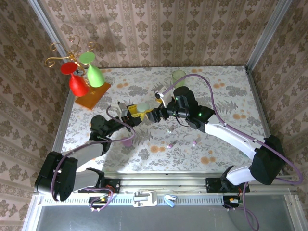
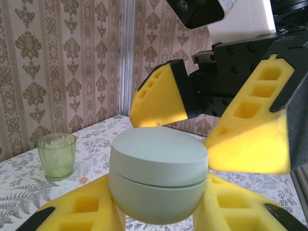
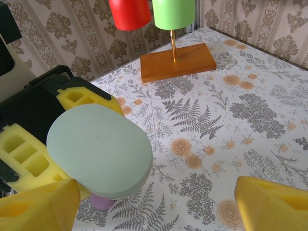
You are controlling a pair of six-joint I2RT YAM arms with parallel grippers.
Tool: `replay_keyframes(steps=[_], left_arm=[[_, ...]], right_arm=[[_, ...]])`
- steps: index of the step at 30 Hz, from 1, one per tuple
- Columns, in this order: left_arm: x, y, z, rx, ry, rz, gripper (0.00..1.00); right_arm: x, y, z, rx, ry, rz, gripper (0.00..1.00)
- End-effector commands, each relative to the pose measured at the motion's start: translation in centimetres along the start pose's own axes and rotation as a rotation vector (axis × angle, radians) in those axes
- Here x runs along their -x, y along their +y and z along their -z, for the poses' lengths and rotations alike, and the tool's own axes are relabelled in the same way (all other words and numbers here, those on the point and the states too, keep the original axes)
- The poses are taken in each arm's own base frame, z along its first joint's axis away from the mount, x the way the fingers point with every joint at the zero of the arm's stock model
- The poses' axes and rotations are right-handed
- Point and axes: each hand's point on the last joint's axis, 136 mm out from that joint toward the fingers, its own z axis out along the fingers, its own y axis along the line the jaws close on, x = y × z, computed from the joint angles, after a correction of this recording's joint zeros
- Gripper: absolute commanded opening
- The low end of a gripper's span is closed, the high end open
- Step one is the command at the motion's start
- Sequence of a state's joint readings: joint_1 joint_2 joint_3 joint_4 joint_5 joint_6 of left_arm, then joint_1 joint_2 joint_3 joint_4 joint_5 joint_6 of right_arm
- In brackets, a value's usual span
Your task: Insert the wireless bluetooth earbuds into the charging case
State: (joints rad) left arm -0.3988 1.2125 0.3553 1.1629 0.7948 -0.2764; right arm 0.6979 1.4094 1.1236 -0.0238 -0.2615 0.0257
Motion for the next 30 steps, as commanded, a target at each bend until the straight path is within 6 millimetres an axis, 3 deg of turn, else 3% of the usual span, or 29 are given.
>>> replay_keyframes(steps=[1, 21, 27, 30], left_arm=[[1.6, -1.2, -0.3, -0.056, -0.035, -0.07, 0.21], [1.6, -1.2, -0.3, -0.061, -0.035, -0.069, 0.21], [1.5, -1.1, -0.3, -0.053, -0.034, -0.07, 0.21], [1.3, -0.8, -0.2, -0.036, -0.032, -0.071, 0.21]], right_arm=[[2.1, -1.5, 0.6, -0.066, -0.077, -0.005, 0.84], [4.2, -3.1, 0.5, -0.123, -0.104, -0.02, 0.84], [4.2, -1.8, 1.0, -0.06, -0.104, -0.017, 0.84], [4.7, -0.7, 2.5, -0.028, -0.144, -0.029, 0.84]])
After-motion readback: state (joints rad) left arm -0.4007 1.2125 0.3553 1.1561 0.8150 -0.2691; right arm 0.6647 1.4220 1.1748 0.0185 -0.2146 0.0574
